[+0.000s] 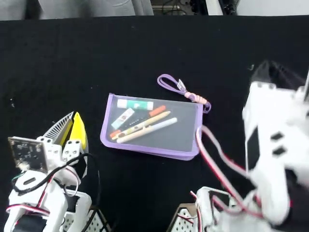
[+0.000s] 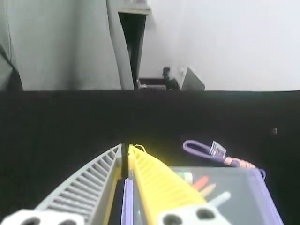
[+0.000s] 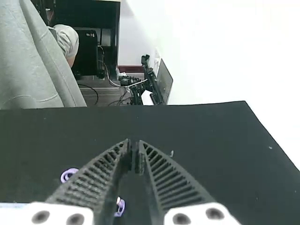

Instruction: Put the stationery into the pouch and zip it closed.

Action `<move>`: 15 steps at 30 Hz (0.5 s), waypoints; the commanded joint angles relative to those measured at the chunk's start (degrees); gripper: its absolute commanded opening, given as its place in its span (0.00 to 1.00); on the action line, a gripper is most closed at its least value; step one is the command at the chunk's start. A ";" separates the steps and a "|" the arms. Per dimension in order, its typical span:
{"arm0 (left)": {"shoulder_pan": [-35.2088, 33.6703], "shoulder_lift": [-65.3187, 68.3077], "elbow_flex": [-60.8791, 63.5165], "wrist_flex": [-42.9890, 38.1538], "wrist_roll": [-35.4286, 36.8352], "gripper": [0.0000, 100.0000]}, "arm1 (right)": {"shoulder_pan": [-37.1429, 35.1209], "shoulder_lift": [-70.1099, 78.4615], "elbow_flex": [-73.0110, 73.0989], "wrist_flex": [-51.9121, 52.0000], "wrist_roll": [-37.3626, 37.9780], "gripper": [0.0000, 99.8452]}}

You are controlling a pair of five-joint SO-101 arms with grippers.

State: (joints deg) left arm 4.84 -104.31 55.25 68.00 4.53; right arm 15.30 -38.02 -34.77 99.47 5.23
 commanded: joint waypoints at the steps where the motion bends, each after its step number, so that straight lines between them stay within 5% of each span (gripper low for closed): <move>1: 0.57 -0.35 0.84 1.41 0.35 0.03 | 0.35 -7.34 7.69 -2.02 -0.62 0.01; 8: 0.57 -0.35 2.15 2.29 0.35 0.03 | -0.35 -23.96 29.93 -8.09 -0.62 0.01; 15: 0.92 -0.35 3.03 6.15 0.35 0.03 | -14.86 -42.86 50.95 -12.92 -0.09 0.01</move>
State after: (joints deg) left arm 4.84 -104.31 58.51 72.48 4.62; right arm 4.92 -74.95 10.51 88.84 5.23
